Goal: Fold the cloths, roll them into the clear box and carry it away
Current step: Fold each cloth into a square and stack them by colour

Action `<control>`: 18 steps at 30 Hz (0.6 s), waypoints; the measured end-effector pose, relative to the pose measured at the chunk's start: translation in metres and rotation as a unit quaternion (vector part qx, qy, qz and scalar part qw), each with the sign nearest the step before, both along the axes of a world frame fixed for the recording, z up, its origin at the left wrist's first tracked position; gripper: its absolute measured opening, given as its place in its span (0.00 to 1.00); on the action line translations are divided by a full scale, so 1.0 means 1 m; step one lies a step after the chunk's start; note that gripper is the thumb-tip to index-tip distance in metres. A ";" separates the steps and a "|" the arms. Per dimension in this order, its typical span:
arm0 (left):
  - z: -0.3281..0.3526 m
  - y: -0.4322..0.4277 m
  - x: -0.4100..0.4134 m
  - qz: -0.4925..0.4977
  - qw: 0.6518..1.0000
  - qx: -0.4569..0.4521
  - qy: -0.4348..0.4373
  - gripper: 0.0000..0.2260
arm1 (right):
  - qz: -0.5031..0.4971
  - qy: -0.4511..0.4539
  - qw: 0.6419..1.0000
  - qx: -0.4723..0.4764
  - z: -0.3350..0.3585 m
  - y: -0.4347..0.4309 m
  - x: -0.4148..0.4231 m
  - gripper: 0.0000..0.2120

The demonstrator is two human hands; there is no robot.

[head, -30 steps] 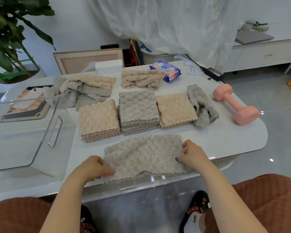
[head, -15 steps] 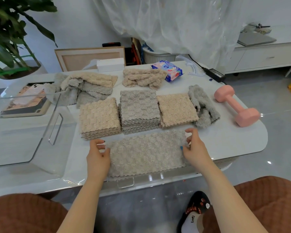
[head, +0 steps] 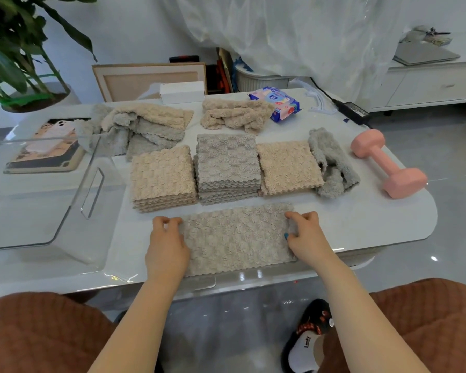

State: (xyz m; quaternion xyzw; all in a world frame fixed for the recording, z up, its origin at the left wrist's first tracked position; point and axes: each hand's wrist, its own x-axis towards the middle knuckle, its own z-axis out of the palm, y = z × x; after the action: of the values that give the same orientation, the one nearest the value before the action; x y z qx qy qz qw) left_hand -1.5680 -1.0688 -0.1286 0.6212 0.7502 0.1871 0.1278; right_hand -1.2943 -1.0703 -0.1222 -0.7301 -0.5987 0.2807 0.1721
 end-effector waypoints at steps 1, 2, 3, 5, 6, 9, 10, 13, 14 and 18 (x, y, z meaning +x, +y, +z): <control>-0.001 -0.001 0.003 -0.005 0.999 0.014 0.047 0.18 | -0.008 -0.024 1.000 0.017 0.001 0.000 0.000 0.26; -0.002 -0.002 0.008 -0.024 0.996 0.041 0.078 0.18 | -0.013 -0.055 0.997 0.050 0.001 0.000 -0.001 0.25; -0.003 -0.003 0.015 -0.055 0.992 0.070 0.092 0.18 | -0.007 -0.076 0.993 0.094 0.001 0.000 -0.003 0.23; -0.007 -0.005 0.031 -0.128 0.983 0.081 0.105 0.19 | 0.041 -0.092 0.984 0.148 -0.002 0.001 -0.009 0.21; -0.011 -0.007 0.037 -0.150 0.982 0.043 0.111 0.23 | 0.075 -0.108 0.981 0.142 -0.007 0.000 -0.012 0.21; -0.030 -0.012 0.040 -0.155 0.980 -0.034 0.117 0.33 | 0.123 -0.204 0.969 0.063 -0.027 -0.006 -0.017 0.30; -0.032 -0.013 0.038 -0.156 0.979 -0.042 0.123 0.34 | 0.121 -0.223 0.966 0.055 -0.033 -0.008 -0.016 0.33; -0.032 -0.014 0.033 -0.170 0.976 -0.052 0.129 0.34 | 0.125 -0.233 0.963 0.049 -0.036 -0.005 -0.014 0.36; -0.030 -0.015 0.030 -0.174 0.975 -0.053 0.126 0.36 | 0.128 -0.217 0.966 0.055 -0.034 -0.004 -0.014 0.36; -0.022 -0.023 0.034 -0.200 0.972 0.003 0.121 0.35 | -0.016 0.066 0.995 0.077 -0.024 -0.001 -0.005 0.28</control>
State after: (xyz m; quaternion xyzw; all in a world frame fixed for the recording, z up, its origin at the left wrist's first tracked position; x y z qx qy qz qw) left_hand -1.5345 -1.0919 -0.1509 0.7771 0.6200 0.0835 0.0688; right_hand -1.2995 -1.0714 -0.1459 -0.7040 -0.5945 0.2786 0.2709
